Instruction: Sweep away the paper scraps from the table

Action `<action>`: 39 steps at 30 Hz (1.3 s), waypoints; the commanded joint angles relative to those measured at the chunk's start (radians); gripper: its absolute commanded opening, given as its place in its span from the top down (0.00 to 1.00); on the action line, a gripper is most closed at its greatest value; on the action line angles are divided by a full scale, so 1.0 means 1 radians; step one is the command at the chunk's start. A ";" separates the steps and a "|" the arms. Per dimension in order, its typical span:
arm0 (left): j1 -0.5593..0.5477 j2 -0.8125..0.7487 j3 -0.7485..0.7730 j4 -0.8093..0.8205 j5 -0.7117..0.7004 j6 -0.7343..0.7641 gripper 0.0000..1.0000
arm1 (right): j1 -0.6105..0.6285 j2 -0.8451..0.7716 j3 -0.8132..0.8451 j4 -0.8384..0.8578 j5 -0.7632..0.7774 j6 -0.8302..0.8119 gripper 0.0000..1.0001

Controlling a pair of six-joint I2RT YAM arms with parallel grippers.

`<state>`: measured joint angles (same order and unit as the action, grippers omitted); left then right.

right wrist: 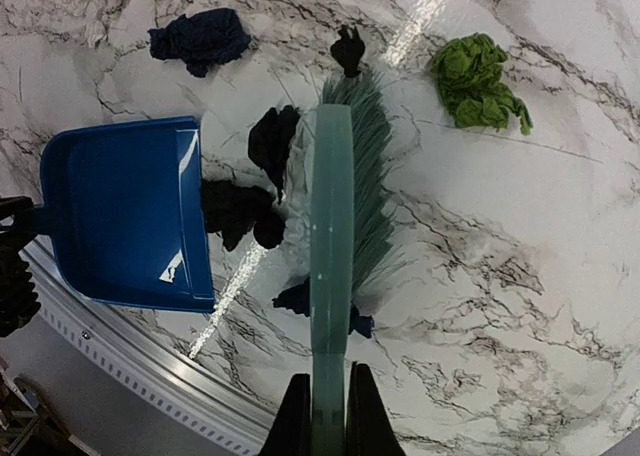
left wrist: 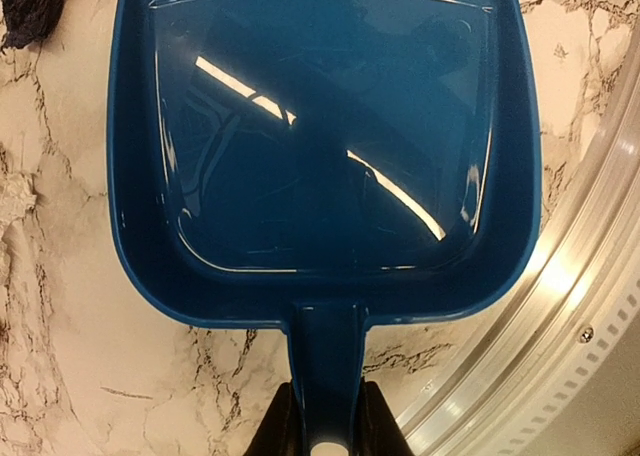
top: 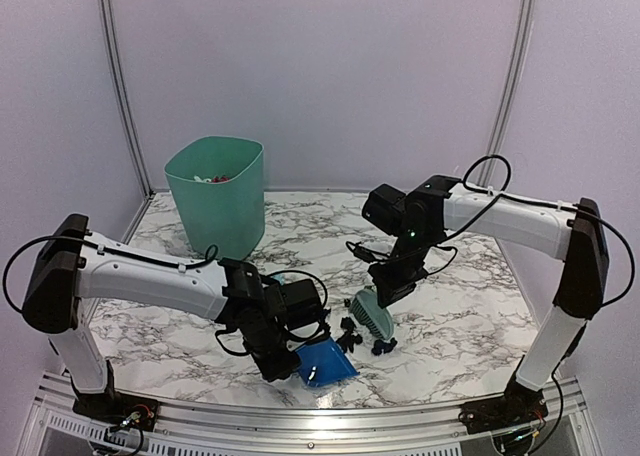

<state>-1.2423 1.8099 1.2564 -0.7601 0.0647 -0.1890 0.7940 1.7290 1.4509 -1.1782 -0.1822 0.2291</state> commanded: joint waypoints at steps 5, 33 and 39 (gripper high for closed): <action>0.026 0.047 0.043 -0.016 0.020 0.004 1.00 | 0.025 0.005 -0.035 0.020 -0.072 0.003 1.00; 0.030 0.068 0.042 0.010 0.000 0.007 1.00 | 0.106 -0.066 0.002 -0.048 -0.134 -0.045 1.00; 0.029 0.055 0.015 0.019 -0.005 0.003 1.00 | 0.106 -0.116 0.038 -0.082 -0.109 -0.043 1.00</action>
<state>-1.2186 1.8641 1.2949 -0.7441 0.0734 -0.1913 0.8898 1.6680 1.4281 -1.2110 -0.3012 0.1974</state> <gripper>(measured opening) 0.152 0.037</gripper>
